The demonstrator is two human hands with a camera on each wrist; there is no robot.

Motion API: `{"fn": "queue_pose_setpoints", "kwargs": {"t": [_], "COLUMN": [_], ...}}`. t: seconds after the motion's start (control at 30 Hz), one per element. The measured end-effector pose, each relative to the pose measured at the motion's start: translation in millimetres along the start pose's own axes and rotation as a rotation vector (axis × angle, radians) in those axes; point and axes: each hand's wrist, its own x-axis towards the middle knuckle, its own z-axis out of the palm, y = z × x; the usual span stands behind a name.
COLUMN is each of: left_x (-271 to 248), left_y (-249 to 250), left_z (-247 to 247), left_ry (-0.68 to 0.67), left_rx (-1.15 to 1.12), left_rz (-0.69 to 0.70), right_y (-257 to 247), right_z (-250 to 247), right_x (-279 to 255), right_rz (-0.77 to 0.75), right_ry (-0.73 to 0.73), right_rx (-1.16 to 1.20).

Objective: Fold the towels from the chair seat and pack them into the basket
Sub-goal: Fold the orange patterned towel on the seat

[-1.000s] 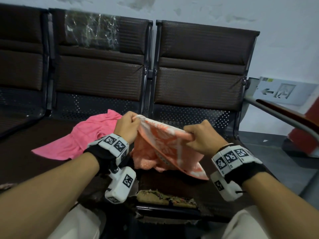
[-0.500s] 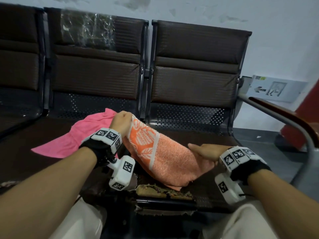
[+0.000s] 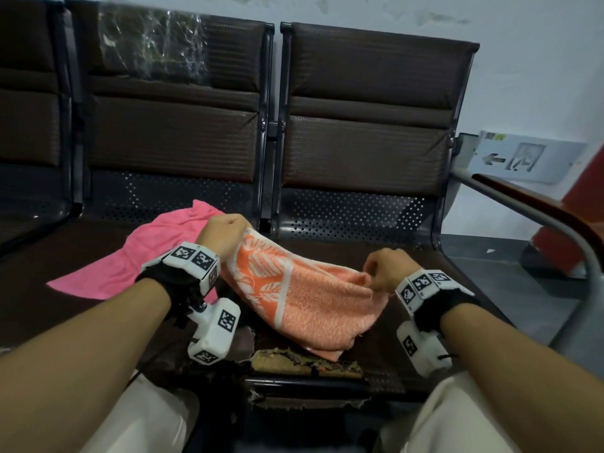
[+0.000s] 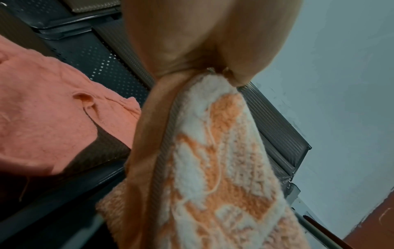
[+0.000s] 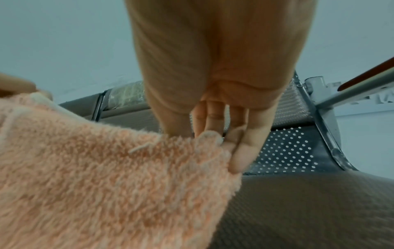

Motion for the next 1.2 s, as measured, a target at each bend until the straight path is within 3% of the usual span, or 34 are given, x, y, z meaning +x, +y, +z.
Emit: {"fn": "queue_pose_setpoints", "kwargs": {"t": [0.17, 0.27, 0.6, 0.77, 0.97, 1.2], "left_x": [0, 0, 2, 4, 1, -6], "left_y": [0, 2, -6, -10, -6, -2], "left_z": [-5, -9, -10, -15, -11, 4], "left_ry": [0.168, 0.261, 0.319, 0.335, 0.180, -0.073], "left_rx": [0.193, 0.212, 0.247, 0.221, 0.192, 0.105], "left_rz": [0.010, 0.010, 0.018, -0.005, 0.116, 0.173], "right_y": [4, 14, 31, 40, 19, -7], "right_z": [-4, -9, -9, -6, 10, 23], "right_x": [1, 1, 0, -3, 1, 27], "right_rz": [0.147, 0.242, 0.297, 0.343, 0.193, 0.197], "right_ry": [0.212, 0.302, 0.274, 0.302, 0.070, 0.039], "right_rx": [0.141, 0.345, 0.902, 0.788, 0.645, 0.559]}}
